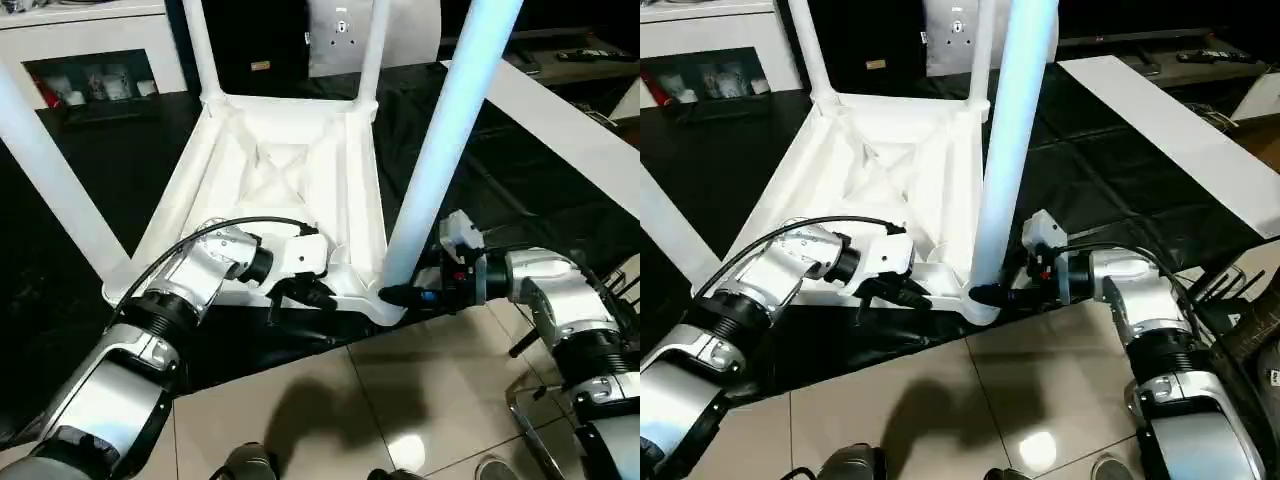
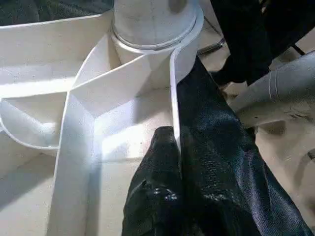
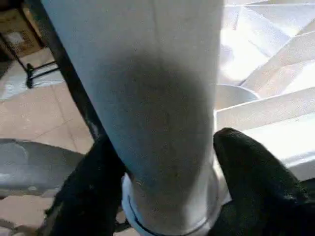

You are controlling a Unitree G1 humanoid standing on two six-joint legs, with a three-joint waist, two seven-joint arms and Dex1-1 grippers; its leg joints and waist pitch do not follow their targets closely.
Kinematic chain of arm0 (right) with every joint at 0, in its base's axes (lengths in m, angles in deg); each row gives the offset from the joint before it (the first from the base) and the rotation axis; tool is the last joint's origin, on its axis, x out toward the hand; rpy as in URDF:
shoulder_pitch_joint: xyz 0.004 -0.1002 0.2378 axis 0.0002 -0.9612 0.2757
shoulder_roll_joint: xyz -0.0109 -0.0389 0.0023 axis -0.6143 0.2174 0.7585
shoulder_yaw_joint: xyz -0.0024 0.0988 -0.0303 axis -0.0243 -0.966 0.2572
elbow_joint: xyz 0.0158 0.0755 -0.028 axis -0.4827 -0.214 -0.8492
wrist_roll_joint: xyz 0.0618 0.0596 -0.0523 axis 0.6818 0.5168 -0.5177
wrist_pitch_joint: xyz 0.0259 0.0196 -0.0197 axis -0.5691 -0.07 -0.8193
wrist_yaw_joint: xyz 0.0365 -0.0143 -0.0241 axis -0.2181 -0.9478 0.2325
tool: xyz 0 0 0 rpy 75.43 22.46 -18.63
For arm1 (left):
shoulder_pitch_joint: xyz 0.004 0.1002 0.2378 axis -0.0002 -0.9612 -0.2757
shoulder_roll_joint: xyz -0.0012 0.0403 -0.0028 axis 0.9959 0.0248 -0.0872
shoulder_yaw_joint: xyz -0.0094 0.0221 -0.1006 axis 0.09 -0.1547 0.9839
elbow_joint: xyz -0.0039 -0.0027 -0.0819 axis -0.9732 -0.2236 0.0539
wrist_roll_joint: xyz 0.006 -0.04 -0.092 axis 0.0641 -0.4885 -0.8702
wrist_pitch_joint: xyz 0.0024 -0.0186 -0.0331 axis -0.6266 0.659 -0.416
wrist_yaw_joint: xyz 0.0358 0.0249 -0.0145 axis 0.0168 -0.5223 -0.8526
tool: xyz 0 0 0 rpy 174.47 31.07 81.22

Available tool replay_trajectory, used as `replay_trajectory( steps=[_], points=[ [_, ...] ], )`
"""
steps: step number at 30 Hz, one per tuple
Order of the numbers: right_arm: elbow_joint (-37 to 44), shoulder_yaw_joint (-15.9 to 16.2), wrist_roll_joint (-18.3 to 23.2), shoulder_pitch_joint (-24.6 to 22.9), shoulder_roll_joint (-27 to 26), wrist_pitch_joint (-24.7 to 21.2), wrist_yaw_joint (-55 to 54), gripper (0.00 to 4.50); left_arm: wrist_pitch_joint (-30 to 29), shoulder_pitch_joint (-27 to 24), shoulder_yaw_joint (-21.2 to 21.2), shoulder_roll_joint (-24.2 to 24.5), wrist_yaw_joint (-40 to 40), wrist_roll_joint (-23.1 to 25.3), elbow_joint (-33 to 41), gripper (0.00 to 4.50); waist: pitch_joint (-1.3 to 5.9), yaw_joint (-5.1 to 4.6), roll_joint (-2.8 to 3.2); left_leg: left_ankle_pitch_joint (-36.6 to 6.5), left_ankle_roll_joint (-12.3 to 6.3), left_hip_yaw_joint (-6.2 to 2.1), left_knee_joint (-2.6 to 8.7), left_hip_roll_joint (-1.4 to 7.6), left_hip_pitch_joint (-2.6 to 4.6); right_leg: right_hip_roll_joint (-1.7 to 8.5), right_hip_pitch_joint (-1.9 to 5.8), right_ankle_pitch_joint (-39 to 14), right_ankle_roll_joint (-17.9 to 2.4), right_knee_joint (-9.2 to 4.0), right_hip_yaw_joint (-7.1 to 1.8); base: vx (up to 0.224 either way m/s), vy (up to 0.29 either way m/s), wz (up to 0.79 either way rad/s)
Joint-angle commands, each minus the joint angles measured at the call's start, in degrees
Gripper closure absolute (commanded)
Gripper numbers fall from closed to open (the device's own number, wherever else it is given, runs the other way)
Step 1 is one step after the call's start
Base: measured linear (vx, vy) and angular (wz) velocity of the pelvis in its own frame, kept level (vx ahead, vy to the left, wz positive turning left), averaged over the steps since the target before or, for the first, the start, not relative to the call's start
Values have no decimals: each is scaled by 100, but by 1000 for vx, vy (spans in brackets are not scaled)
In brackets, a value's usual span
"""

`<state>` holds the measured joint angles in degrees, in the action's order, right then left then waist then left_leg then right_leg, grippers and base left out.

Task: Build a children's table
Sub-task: Rotate leg to tighten

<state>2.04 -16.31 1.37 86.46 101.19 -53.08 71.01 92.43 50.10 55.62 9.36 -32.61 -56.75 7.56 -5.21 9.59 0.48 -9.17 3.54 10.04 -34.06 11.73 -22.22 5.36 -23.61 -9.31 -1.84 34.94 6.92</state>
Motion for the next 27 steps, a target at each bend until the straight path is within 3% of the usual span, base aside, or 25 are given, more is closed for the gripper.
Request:
replay_trajectory(
  steps=[1, 2, 8, 14, 16, 18, 20, 22, 24, 26, 27],
  points=[
    [108, 12, 54, 25, 15, -82, 122, 185, 185, 7, -262, -67, -225, 100, 100, 450, 508, -59, -47, -1231, -386, -46, 371, 221, 121, 403, 330, -1487, -1197, -435, -343, 0, 0, 0],
    [110, 27, 56, 24, 20, -108, 159, 209, 191, 12, -259, -67, -207, 105, 79, 450, 505, -59, -43, -1216, -395, -44, 371, 219, 115, 403, 331, -1481, -1198, -435, -343, 0, 0, 0],
    [176, 52, 104, 3, 31, -280, 250, 244, 161, -4, -241, -60, -204, 116, 92, 450, 498, -53, -47, -1238, -372, -43, 373, 218, 121, 408, 327, -1622, -1150, -453, -344, 0, 0, 0],
    [308, -19, 210, -59, -124, -495, -44, 248, -250, -12, -82, -130, 47, 28, 114, 450, 495, -55, -48, -1196, -355, -46, 379, 220, 115, 404, 326, -1594, -1142, -445, -345, 0, 0, 0],
    [241, -62, 156, -21, -233, -613, -382, 248, -437, -5, -2, -184, 164, -24, 127, 450, 488, -66, -54, -1317, -324, -45, 381, 210, 124, 419, 325, -1822, -1097, -479, -337, 0, 0, 0],
    [97, -129, -6, 59, -465, -703, -1095, 249, -790, 13, 156, -307, 490, -90, 140, 450, 450, -115, -43, -1556, -178, -63, 413, 214, 148, 425, 308, -2253, -1010, -518, -329, 0, 0, 0],
    [97, -129, -6, 59, -465, -703, -1095, 249, -790, 13, 156, -307, 490, -90, 140, 450, 442, -168, -56, -1716, -111, -75, 421, 188, 165, 436, 314, -2625, -866, -586, -313, 0, 0, 0],
    [-35, -180, -95, 157, -649, -812, -1600, 250, -1121, 48, 275, -437, 877, -86, 99, 450, 426, -238, -69, -1772, -69, -92, 424, 178, 150, 445, 317, -2832, -803, -602, -296, 0, 0, 0],
    [-460, -335, -250, 485, -1151, -884, -2832, 250, -1831, 151, 584, -876, 1827, -149, 43, 450, 428, -326, -94, -1773, -62, -85, 415, 159, 136, 433, 315, -2946, -724, -616, -292, 0, 0, 0],
    [-1101, -545, -405, 948, -1753, -998, -4542, 251, -2318, 354, 962, -1485, 3024, -254, 3, 450, 408, -485, -127, -1810, 51, -115, 397, 123, 118, 432, 316, -3283, -658, -643, -227, 0, 0, 0],
    [-1101, -545, -405, 948, -1753, -998, -4542, 251, -2318, 354, 962, -1485, 3024, -254, 3, 450, 421, -517, -132, -1802, 120, -130, 391, 134, 106, 442, 326, -3363, -608, -627, -214, 0, 0, 0]
  ],
)
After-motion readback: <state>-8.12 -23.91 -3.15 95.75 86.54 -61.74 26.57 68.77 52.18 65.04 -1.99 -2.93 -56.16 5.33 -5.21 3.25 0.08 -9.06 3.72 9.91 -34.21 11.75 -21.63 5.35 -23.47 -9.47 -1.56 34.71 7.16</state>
